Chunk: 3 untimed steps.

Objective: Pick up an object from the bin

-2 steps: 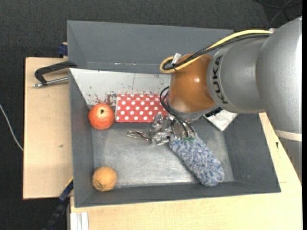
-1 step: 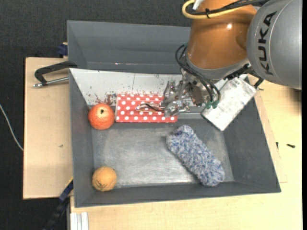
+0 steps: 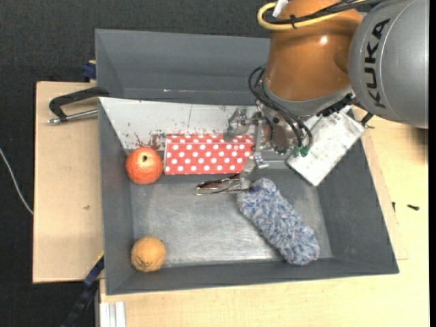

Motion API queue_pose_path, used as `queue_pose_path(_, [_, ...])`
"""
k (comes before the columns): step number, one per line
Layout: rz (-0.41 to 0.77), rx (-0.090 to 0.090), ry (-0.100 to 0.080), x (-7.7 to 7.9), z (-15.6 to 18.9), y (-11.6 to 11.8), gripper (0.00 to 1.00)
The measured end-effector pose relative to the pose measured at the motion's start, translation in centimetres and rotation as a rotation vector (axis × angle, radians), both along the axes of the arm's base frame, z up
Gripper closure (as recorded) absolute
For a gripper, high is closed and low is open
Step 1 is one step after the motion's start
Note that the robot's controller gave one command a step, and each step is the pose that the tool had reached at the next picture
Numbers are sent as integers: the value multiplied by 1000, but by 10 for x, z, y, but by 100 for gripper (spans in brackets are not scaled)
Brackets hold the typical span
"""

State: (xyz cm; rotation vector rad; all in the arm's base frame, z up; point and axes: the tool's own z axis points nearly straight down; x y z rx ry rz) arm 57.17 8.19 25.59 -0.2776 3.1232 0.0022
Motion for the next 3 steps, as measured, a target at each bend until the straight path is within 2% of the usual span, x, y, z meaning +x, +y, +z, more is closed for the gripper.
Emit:
queue_pose_path(1, [0, 0, 0, 0, 0, 0, 0])
queue_pose_path(2, [-25, 1, -1, 15, -67, 6, 0])
queue_pose_path(3, [34, -2, 9, 11, -111, -29, 0])
